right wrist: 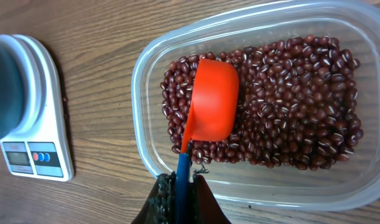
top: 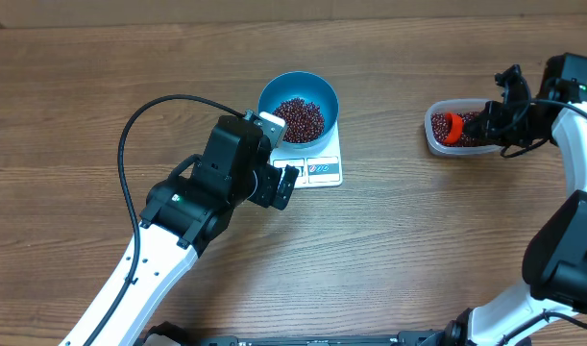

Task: Scoop item into bowl and weigh 150g on scale
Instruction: 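Drag the red scoop through the beans with the right gripper to fill it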

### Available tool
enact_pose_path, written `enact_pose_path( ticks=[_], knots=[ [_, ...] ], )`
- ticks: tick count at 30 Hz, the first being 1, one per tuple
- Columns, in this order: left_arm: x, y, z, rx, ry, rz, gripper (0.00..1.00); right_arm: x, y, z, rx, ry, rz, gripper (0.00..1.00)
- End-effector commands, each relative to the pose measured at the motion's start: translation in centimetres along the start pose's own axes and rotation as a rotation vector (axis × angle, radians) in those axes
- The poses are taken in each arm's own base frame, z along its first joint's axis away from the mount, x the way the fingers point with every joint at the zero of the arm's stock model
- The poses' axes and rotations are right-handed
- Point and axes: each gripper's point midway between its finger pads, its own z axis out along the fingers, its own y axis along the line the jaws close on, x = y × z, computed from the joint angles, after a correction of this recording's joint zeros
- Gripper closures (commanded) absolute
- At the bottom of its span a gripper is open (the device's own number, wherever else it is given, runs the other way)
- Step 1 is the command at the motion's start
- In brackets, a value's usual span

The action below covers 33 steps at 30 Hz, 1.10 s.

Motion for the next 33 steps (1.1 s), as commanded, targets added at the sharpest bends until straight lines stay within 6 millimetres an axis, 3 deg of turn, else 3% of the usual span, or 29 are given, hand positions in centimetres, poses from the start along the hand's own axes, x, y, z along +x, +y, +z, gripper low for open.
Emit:
enact_pose_path(
  ticks=[1, 12, 25, 33],
  knots=[
    [0.4, -0.1, 0.3, 0.011, 0.012, 0.002, 0.0, 0.2, 0.0, 0.6, -0.061, 0.008, 0.029, 0.96],
    [0.3, -0.1, 0.3, 0.011, 0.011, 0.002, 0.0, 1.5, -2.0, 3.3, -0.122, 0.074, 0.118, 0.96],
    [0.4, -0.1, 0.3, 0.011, 0.012, 0.002, 0.0, 1.4, -4.2, 2.1, -0.131, 0.035, 0.178, 0.96],
    [0.4, -0.1, 0.3, 0.011, 0.012, 0.002, 0.0, 0.9, -4.5, 1.8, -0.154, 0.004, 0.188, 0.96]
  ],
)
